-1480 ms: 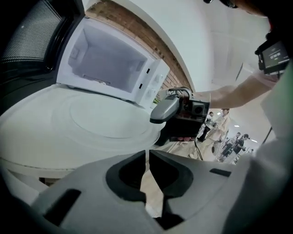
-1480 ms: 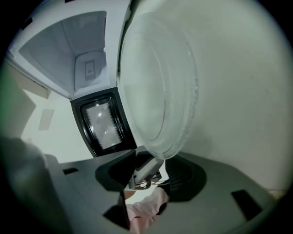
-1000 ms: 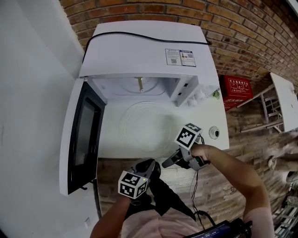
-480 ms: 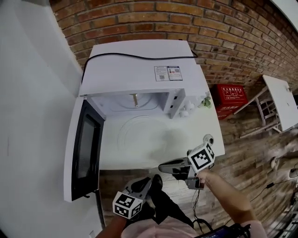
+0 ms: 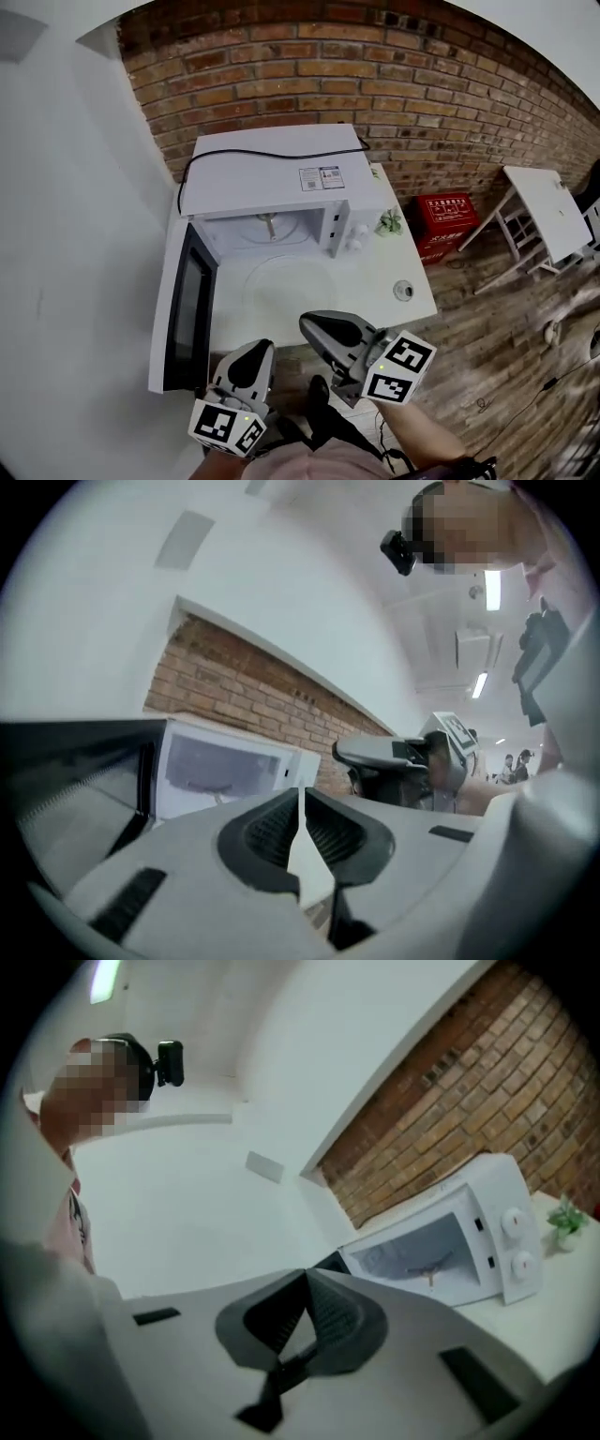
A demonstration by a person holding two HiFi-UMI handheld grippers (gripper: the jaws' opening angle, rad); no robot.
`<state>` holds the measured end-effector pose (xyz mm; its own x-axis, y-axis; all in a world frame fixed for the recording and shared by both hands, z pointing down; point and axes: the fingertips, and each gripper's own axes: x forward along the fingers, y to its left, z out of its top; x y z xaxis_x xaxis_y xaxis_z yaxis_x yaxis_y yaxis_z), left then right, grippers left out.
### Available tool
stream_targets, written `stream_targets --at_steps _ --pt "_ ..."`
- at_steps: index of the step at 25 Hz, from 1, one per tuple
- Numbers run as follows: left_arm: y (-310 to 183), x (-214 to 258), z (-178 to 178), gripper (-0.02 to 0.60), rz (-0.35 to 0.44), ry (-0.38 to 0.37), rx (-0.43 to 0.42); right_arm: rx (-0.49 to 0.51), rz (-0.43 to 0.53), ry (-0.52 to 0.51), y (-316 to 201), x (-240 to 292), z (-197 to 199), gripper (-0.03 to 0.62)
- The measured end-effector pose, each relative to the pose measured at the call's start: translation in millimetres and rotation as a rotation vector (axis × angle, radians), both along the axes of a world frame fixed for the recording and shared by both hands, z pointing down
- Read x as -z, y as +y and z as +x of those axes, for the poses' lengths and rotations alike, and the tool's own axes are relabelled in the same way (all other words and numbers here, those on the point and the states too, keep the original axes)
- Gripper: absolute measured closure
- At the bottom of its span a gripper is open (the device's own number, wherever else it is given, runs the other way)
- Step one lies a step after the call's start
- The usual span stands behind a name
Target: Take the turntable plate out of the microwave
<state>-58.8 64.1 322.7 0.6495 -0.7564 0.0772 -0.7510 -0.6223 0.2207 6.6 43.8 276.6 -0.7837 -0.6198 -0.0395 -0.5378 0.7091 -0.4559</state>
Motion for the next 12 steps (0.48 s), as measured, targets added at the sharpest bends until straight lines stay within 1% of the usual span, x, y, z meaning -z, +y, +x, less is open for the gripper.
stream_targets --at_steps 4,5,7,10,12 --pt "4 66 -16 0.559 0.149 0.018 0.094 -0.112 0.102 0.003 16 40 -7 0.58" --pt "4 82 -21 0.586 0.187 0.012 0.126 -0.144 0.135 0.017 17 51 -8 0.58" --pt "2 107 -31 0.584 0.257 -0.019 0.196 -0.202 0.216 0.068 19 70 -9 0.585" --pt "2 125 -41 0.584 0.32 -0.074 0.278 -0.262 0.318 0.153 27 83 -12 0.588" --pt "6 134 -43 0.584 0.343 -0.068 0.299 -0.293 0.354 0.187 33 90 -12 0.588"
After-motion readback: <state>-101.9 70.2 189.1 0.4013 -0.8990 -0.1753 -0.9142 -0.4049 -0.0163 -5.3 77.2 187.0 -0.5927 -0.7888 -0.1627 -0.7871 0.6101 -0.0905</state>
